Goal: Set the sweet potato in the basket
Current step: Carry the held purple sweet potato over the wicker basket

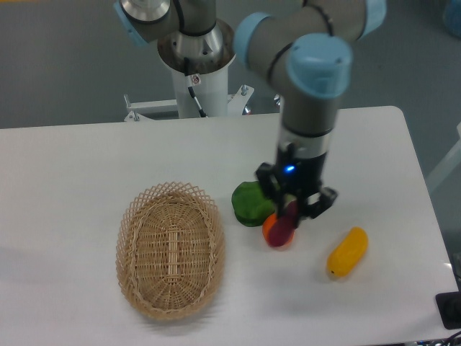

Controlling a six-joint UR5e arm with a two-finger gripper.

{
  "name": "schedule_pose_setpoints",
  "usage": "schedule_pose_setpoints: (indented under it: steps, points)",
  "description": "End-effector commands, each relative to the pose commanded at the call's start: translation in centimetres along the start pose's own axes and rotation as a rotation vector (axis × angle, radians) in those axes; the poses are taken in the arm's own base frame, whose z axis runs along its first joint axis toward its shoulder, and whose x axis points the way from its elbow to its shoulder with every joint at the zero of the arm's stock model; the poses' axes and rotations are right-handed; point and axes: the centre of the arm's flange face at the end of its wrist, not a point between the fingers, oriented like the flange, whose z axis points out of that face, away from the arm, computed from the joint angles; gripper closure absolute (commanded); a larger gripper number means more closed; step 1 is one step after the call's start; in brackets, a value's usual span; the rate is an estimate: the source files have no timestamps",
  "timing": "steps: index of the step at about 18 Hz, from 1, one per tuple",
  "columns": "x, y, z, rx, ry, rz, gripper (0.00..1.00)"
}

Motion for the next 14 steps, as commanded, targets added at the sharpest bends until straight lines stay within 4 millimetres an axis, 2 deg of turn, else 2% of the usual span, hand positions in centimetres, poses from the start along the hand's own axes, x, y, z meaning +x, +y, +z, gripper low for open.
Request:
schedule_pose_setpoints:
  steps: [3,7,14]
  points:
    - [4.0,-0.7,2.6,0.001,0.019,-0.005,0.79]
    - [9.4,-0.2,6.8,-0.065,0.029,0.077,0.78]
    - [12.4,-1.4,12.3,-0.109,0.036,0.171,0.78]
